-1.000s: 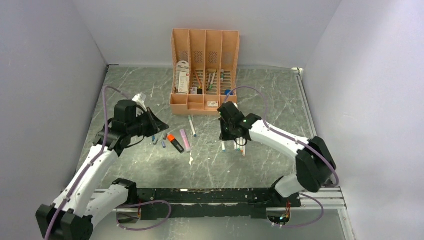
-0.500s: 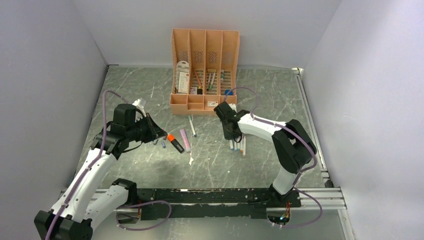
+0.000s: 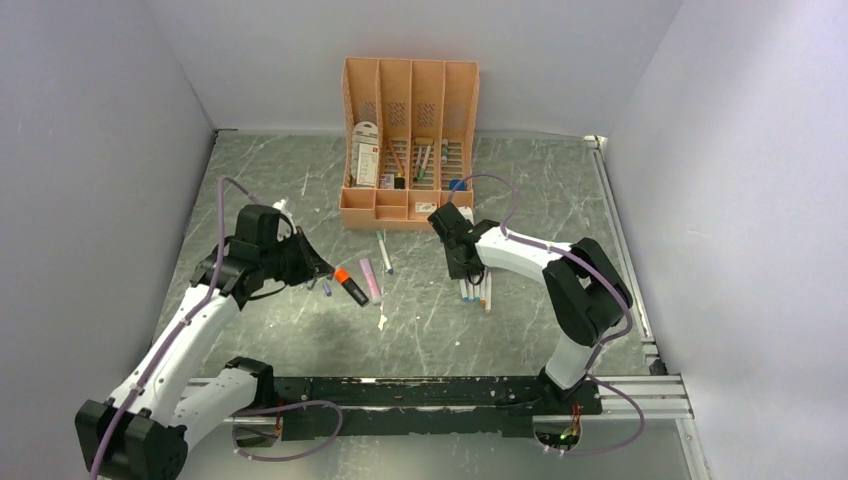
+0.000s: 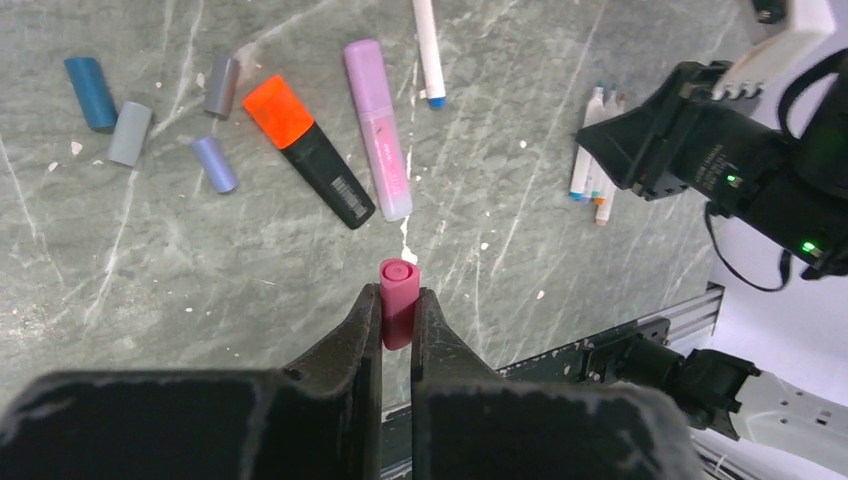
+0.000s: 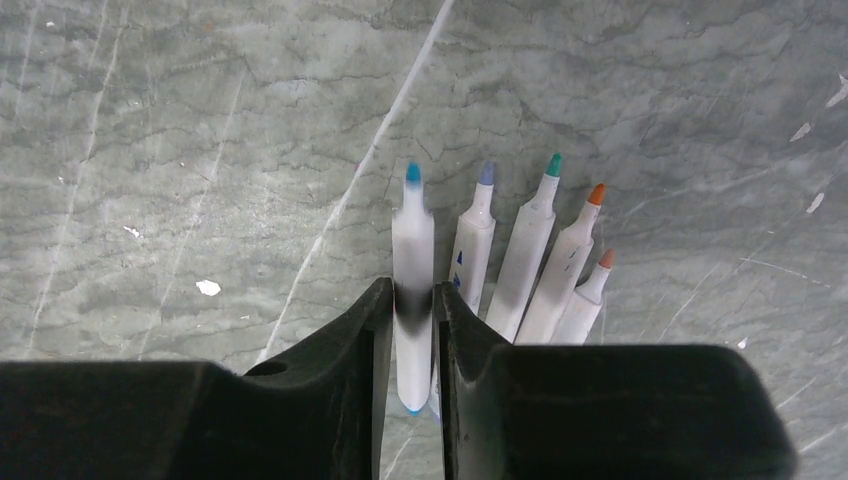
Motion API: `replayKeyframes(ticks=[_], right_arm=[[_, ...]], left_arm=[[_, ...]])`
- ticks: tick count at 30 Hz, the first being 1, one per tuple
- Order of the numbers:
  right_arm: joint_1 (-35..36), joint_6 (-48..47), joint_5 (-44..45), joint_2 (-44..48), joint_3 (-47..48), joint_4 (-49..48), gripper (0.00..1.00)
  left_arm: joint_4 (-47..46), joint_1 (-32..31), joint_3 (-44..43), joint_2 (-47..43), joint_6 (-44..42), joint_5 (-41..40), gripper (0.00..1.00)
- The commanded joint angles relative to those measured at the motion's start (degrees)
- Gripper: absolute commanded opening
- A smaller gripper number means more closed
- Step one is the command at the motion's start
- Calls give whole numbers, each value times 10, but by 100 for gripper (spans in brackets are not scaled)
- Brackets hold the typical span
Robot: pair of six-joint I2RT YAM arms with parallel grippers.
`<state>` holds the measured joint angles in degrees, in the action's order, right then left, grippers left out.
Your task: Open the pen caps
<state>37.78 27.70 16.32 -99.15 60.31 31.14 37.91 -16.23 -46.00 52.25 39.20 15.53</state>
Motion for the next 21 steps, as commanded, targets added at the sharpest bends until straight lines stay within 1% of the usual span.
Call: replayKeyframes(ticks=[1, 5, 8, 13, 18, 21], right_arm=[[-4, -2, 10, 12, -8, -7, 21], [-7, -4, 9, 20, -12, -6, 22], [-7, -5, 9, 30, -11, 1, 22], [-7, -6, 2, 80, -7, 11, 23], [-8, -15, -60, 144, -16, -2, 27], [-7, -18, -90, 166, -17, 2, 28]], left_arm=[[7, -2, -3, 34, -20, -25, 16], [-3, -1, 1, 81, -28, -30, 19], [5, -1, -7, 114, -34, -48, 19], [15, -1, -27, 159, -49, -87, 20], [24, -1, -48, 205, -64, -124, 21], [22, 0, -51, 227, -72, -145, 22]])
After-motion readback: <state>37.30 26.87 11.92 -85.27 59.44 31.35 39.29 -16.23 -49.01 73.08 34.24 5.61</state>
